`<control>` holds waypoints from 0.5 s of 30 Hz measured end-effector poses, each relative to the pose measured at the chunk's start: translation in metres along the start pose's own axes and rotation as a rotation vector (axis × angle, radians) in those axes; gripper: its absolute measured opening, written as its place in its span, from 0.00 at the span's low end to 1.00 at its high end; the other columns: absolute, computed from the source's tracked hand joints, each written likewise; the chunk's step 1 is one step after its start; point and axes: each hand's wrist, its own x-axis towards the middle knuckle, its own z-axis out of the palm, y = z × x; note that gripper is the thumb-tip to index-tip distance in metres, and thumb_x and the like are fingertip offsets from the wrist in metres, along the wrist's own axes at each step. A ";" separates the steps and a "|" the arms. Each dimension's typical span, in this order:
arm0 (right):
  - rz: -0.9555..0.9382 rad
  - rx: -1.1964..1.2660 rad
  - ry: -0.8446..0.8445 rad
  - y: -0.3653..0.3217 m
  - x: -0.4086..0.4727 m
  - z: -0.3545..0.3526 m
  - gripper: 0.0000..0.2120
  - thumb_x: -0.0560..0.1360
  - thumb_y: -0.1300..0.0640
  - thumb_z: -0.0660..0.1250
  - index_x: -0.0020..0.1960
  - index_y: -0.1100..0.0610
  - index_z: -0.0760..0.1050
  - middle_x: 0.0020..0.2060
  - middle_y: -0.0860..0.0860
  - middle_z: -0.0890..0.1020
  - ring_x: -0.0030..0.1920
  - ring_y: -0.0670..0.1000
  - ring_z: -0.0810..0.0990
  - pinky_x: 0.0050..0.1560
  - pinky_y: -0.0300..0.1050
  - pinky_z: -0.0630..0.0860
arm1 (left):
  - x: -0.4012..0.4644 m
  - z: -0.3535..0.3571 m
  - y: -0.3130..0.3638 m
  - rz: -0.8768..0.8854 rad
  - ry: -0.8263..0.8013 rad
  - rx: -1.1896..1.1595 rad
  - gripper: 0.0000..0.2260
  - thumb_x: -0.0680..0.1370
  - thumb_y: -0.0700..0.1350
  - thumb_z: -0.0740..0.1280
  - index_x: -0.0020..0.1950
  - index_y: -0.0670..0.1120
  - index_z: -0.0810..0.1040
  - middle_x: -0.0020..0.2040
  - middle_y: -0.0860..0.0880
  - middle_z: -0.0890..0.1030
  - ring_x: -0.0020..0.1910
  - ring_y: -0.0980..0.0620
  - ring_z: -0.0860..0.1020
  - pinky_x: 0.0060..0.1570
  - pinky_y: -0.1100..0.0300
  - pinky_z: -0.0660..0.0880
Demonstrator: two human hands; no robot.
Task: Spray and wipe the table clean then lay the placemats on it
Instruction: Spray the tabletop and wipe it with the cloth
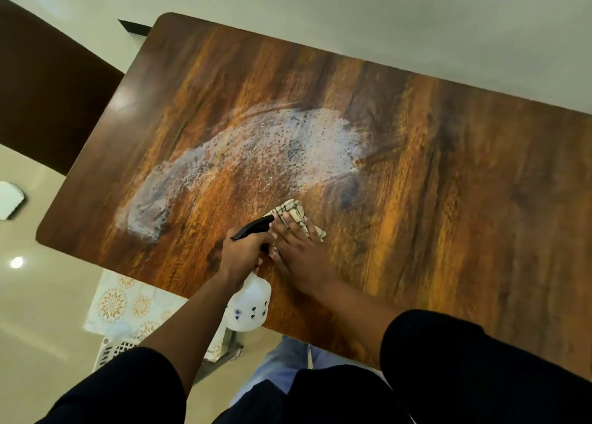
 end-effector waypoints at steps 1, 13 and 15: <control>-0.032 -0.006 -0.004 0.005 -0.001 0.002 0.27 0.86 0.44 0.52 0.83 0.52 0.60 0.83 0.50 0.59 0.83 0.52 0.53 0.81 0.62 0.53 | 0.002 0.002 0.000 -0.009 0.002 0.008 0.11 0.76 0.41 0.73 0.51 0.33 0.83 0.38 0.37 0.82 0.23 0.51 0.70 0.23 0.60 0.67; 0.465 0.039 0.116 0.178 0.019 -0.071 0.29 0.86 0.43 0.44 0.83 0.46 0.41 0.83 0.47 0.44 0.83 0.51 0.41 0.82 0.61 0.47 | 0.008 0.026 0.022 0.023 -0.069 0.059 0.09 0.78 0.38 0.71 0.50 0.31 0.84 0.36 0.40 0.81 0.24 0.51 0.68 0.23 0.61 0.66; 0.572 0.090 0.147 0.202 0.023 -0.086 0.28 0.86 0.43 0.45 0.84 0.47 0.44 0.84 0.46 0.46 0.83 0.50 0.41 0.82 0.60 0.45 | 0.009 0.028 0.025 0.021 -0.071 0.060 0.10 0.78 0.37 0.71 0.49 0.29 0.83 0.35 0.43 0.82 0.24 0.51 0.68 0.22 0.61 0.66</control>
